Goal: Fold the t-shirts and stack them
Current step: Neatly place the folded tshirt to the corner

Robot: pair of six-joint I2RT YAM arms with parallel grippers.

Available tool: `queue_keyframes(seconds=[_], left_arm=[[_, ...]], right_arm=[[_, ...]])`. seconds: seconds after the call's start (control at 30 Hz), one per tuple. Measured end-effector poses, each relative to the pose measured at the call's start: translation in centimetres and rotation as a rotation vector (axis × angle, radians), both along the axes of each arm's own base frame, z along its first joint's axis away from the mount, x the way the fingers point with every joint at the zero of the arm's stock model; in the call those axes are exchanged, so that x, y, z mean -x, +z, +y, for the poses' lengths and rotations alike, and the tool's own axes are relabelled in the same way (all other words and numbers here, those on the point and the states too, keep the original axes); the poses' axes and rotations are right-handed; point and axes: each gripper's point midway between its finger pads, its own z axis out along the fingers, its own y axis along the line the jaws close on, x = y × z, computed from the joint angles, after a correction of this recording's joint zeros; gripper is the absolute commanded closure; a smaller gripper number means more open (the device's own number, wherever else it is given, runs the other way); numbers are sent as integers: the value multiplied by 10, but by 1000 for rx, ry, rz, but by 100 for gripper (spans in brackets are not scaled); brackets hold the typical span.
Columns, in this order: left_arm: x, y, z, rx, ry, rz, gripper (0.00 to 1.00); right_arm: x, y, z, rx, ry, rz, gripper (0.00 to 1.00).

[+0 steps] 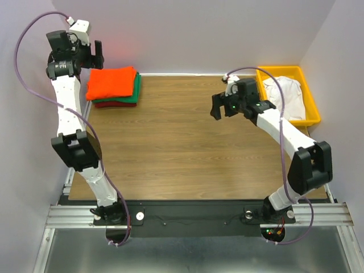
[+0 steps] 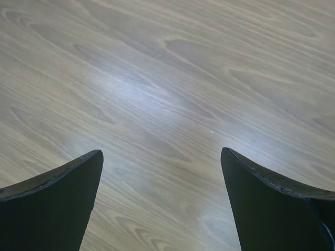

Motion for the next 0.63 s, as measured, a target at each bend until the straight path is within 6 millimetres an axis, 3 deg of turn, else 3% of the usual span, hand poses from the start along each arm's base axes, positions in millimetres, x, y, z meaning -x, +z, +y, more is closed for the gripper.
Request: queue_keyframes(seconds=[0.1, 0.17, 0.23, 0.37, 0.4, 0.43, 0.47, 0.53, 0.63], left_arm=[[26, 30, -34, 1, -46, -42, 3], [43, 34, -60, 9, -87, -34, 3], [62, 25, -97, 17, -145, -17, 3], [98, -25, -155, 37, -242, 92, 3], [112, -54, -174, 41, -280, 155, 3], [120, -66, -183, 42, -294, 181, 3], [133, -93, -193, 44, -309, 236, 3], [155, -126, -203, 40, -326, 310, 3], [182, -154, -206, 36, -334, 380, 3]], right_arm=[[4, 17, -28, -39, -64, -20, 0], [8, 23, -46, -56, -109, -23, 0], [13, 24, -65, -67, -151, -22, 0], [36, 13, -95, -61, -217, 10, 0], [42, 10, -98, -59, -223, 17, 0], [52, 5, -101, -55, -229, 34, 0], [60, 0, -102, -52, -229, 48, 0], [74, -7, -103, -52, -224, 66, 0], [98, -17, -103, -53, -208, 87, 0]])
